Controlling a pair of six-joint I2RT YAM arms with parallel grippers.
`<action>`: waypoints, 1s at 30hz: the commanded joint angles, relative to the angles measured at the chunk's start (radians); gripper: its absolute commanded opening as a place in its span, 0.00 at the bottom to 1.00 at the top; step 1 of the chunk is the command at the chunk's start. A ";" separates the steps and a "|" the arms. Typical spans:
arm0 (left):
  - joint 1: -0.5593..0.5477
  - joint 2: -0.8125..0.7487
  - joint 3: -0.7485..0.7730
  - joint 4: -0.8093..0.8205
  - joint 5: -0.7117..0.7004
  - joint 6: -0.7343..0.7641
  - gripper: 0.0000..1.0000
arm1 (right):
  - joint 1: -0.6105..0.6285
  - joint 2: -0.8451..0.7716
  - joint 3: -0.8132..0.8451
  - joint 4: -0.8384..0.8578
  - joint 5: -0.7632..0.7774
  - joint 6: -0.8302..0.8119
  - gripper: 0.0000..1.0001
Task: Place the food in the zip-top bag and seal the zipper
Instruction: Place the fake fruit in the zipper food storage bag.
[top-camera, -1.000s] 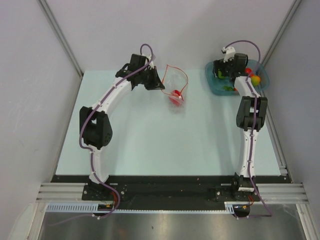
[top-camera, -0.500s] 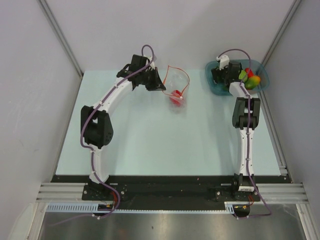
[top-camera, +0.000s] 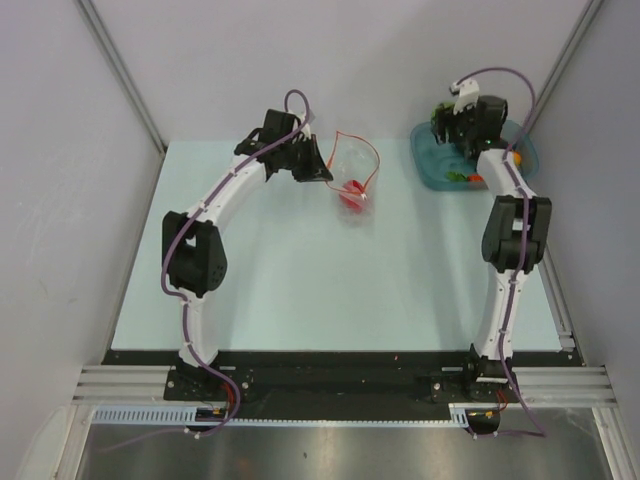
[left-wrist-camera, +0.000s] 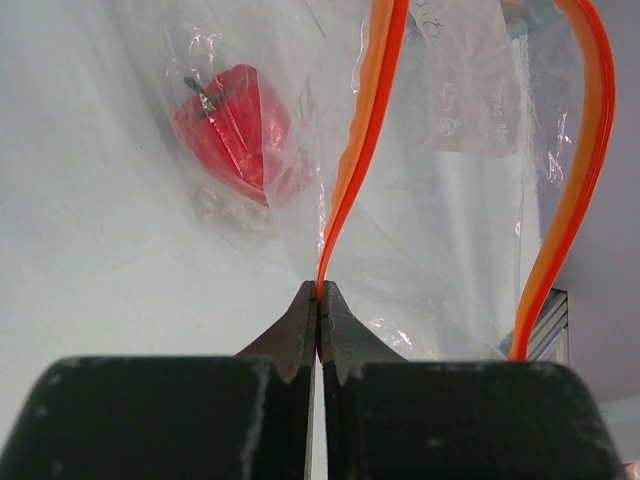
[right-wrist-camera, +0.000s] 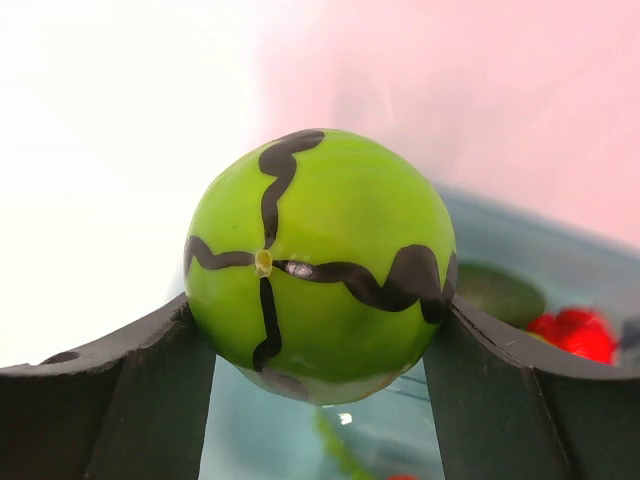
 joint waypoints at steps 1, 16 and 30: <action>-0.012 -0.032 0.028 0.016 -0.004 0.009 0.03 | 0.025 -0.337 -0.054 -0.037 -0.235 0.115 0.32; -0.043 -0.069 0.024 0.024 0.013 0.005 0.02 | 0.299 -0.665 -0.359 -0.266 -0.502 0.126 0.33; -0.041 -0.070 0.021 0.029 0.030 -0.001 0.02 | 0.339 -0.563 -0.333 -0.331 -0.436 0.087 0.87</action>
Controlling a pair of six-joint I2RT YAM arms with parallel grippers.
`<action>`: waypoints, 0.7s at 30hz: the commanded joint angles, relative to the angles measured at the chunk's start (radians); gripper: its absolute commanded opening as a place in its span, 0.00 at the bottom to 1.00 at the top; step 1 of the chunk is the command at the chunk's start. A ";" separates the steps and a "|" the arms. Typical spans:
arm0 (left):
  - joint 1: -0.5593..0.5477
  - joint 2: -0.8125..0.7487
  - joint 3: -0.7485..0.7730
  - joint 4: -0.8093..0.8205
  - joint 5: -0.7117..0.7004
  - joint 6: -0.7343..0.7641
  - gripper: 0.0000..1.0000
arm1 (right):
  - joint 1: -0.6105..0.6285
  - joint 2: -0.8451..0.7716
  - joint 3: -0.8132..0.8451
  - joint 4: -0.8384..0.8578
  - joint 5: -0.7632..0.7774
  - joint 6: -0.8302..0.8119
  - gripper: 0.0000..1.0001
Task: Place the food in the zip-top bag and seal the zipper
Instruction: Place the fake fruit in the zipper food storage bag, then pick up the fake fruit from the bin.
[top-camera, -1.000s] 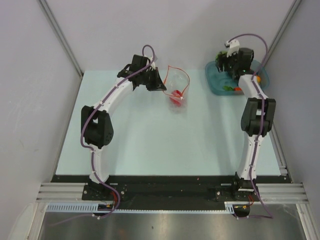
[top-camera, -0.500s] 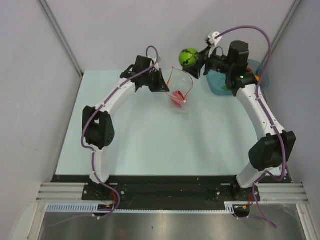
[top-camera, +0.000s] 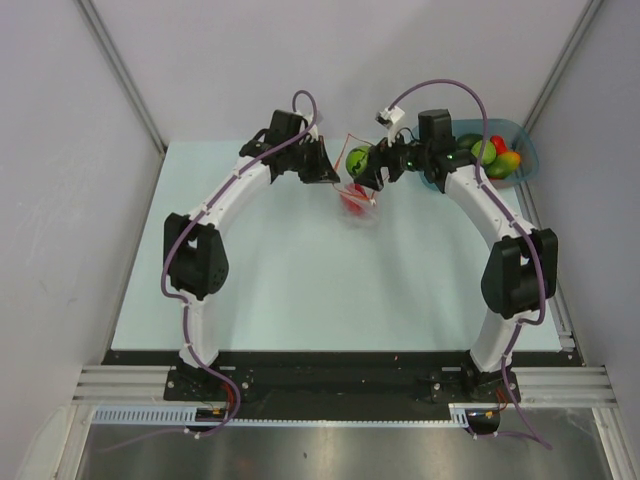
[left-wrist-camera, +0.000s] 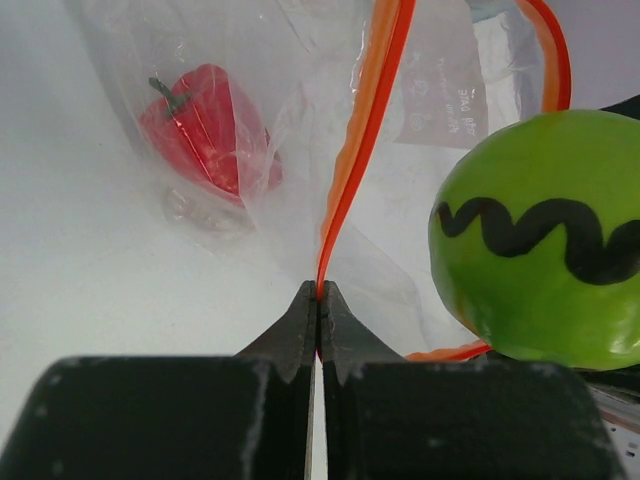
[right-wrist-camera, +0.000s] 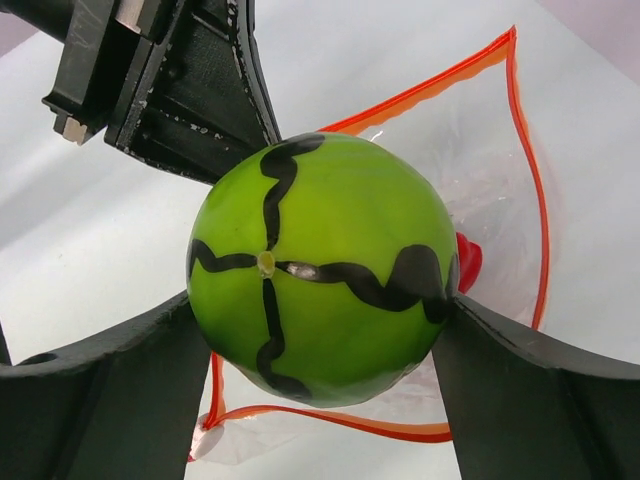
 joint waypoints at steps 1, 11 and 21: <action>-0.004 -0.055 0.019 0.029 0.028 -0.002 0.02 | 0.004 -0.031 0.037 0.033 0.022 -0.005 0.89; -0.004 -0.056 0.016 0.027 0.024 0.002 0.03 | -0.063 -0.062 0.088 0.105 0.037 0.052 0.95; -0.004 -0.052 0.021 0.026 0.027 0.002 0.03 | -0.313 0.051 0.173 0.229 0.091 0.158 0.95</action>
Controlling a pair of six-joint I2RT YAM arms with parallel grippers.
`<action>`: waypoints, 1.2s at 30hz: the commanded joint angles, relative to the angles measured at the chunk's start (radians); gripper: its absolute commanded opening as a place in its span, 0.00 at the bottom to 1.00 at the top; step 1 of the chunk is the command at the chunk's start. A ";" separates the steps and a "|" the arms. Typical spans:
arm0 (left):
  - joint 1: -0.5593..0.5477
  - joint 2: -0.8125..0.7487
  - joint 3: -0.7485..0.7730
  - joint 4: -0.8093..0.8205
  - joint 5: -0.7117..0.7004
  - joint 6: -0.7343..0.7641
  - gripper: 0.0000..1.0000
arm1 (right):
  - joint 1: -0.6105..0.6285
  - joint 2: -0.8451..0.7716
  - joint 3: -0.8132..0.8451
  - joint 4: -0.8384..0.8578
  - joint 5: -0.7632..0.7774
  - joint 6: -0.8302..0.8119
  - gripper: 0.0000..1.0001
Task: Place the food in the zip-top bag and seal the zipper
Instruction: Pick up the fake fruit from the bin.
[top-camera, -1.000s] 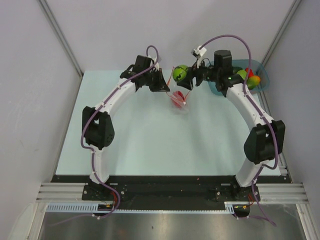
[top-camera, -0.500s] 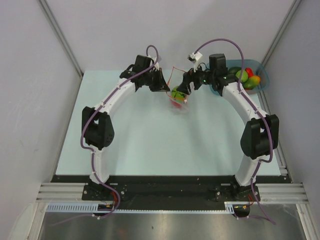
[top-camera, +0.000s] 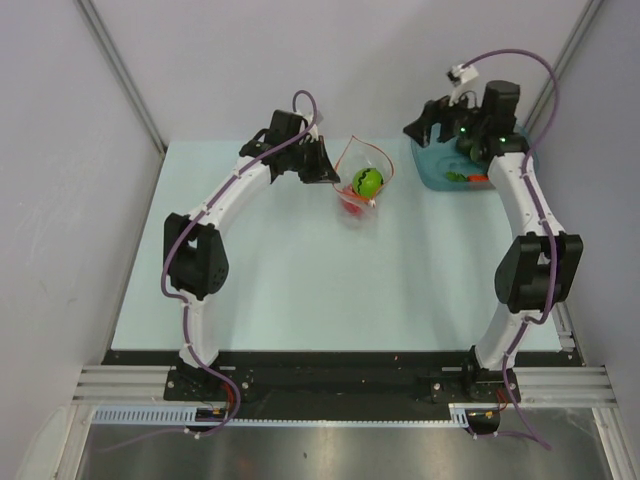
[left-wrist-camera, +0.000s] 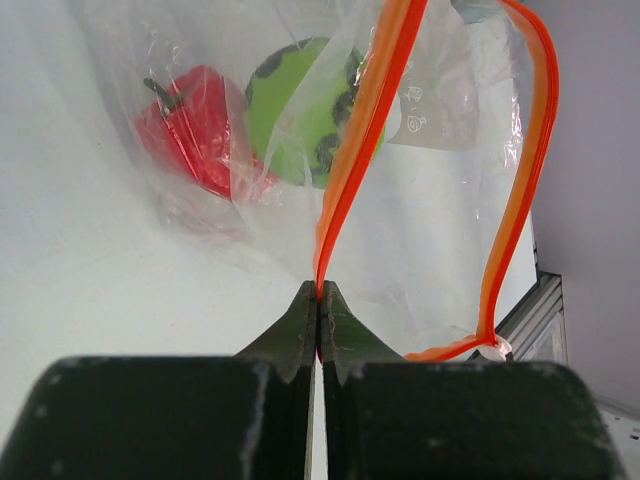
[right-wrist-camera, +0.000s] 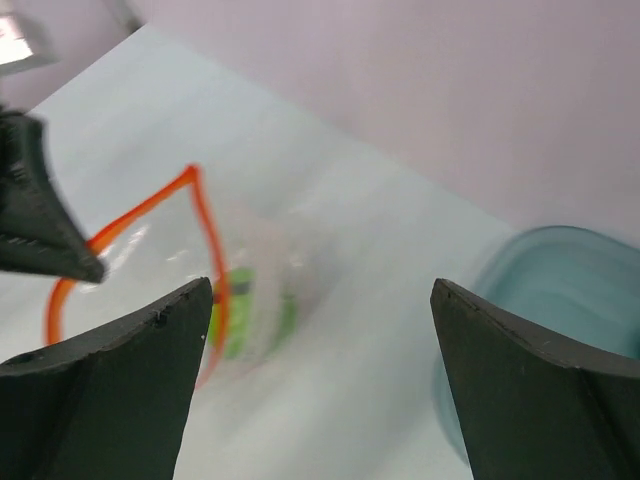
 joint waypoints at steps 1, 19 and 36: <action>-0.002 -0.050 0.021 0.024 0.023 0.002 0.03 | -0.107 0.062 0.052 0.113 0.061 0.033 0.95; 0.002 -0.017 0.048 0.009 0.031 0.004 0.03 | -0.258 0.556 0.388 0.106 0.438 -0.318 0.97; 0.002 0.025 0.073 0.007 0.056 -0.005 0.03 | -0.258 0.742 0.458 0.119 0.552 -0.410 0.97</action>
